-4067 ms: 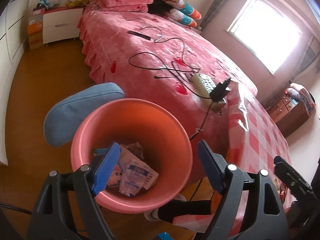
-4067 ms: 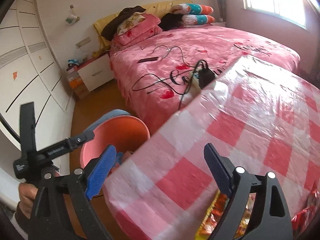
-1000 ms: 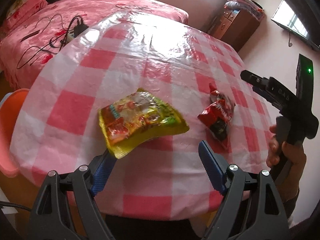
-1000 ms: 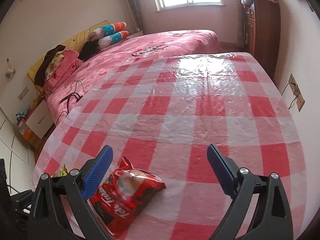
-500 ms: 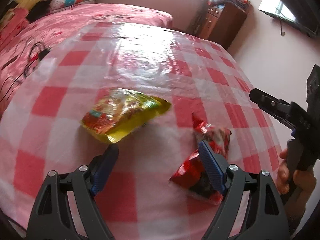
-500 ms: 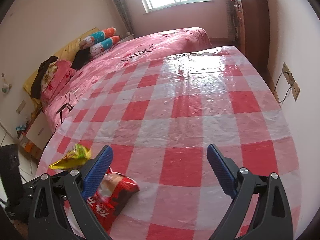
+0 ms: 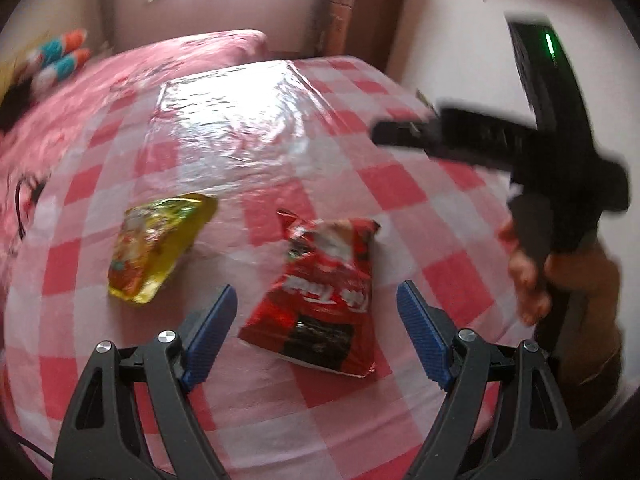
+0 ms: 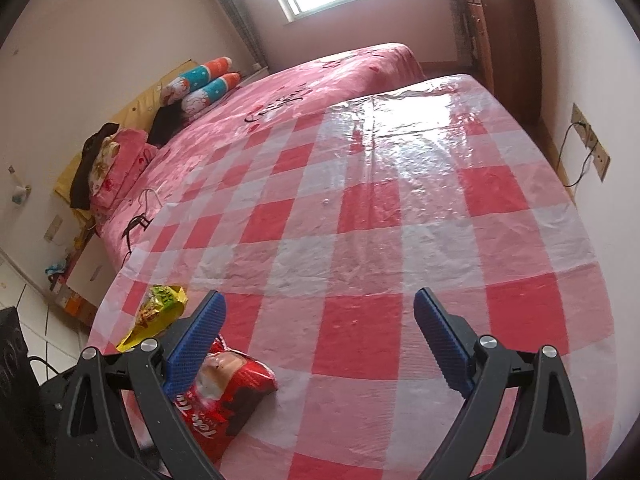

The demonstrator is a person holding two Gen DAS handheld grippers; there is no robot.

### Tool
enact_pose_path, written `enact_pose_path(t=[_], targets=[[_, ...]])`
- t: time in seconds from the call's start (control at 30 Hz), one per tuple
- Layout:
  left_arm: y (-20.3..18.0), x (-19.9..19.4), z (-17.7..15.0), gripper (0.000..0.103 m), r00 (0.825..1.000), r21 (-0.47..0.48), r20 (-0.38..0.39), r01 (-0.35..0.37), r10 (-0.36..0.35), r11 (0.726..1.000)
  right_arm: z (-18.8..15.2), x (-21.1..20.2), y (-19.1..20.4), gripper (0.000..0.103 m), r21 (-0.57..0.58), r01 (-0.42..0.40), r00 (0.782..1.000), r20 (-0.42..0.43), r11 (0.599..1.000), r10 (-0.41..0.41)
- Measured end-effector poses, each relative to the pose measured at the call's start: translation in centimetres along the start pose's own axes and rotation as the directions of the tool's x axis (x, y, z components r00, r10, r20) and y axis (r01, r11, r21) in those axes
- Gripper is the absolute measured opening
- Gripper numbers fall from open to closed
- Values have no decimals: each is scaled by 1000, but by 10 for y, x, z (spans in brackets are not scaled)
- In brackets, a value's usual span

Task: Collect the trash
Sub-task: 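Lower the left gripper onto the red Tea Tok bag and close it, then grasp the yellow snack bag with the right gripper while the left holds the red bag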

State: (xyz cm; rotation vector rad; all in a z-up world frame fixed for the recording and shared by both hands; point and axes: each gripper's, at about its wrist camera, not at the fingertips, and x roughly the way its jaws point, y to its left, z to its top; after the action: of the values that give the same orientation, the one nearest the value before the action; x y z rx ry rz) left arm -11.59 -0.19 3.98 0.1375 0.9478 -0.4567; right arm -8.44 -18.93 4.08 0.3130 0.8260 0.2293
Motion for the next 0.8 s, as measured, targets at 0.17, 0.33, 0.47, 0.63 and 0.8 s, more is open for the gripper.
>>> enact_pose_path(t=[0.17,0.33,0.47,0.63,0.8], targets=[[-14,13,-1,83,999,52,-23,-48,50,997,-1,5,4,94,-1,-43,999,-15,999,43],[-18,25,3,83,994,50,-38,-105,107,993,1,14,2,94,19,-96,995,-37,995,97],[-18,32,5,78,988,20,-46,-148,149,989,6,24,0,94,51,-151,986,-64,987,154],[-16,31,0,69,988,-56,0,-152,152,987,12,30,8,94,58,-209,974,-78,976,213],[-13,28,-3,64,990,-83,20,-137,139,987,13,35,22,94,4,-210,974,-88,978,209]])
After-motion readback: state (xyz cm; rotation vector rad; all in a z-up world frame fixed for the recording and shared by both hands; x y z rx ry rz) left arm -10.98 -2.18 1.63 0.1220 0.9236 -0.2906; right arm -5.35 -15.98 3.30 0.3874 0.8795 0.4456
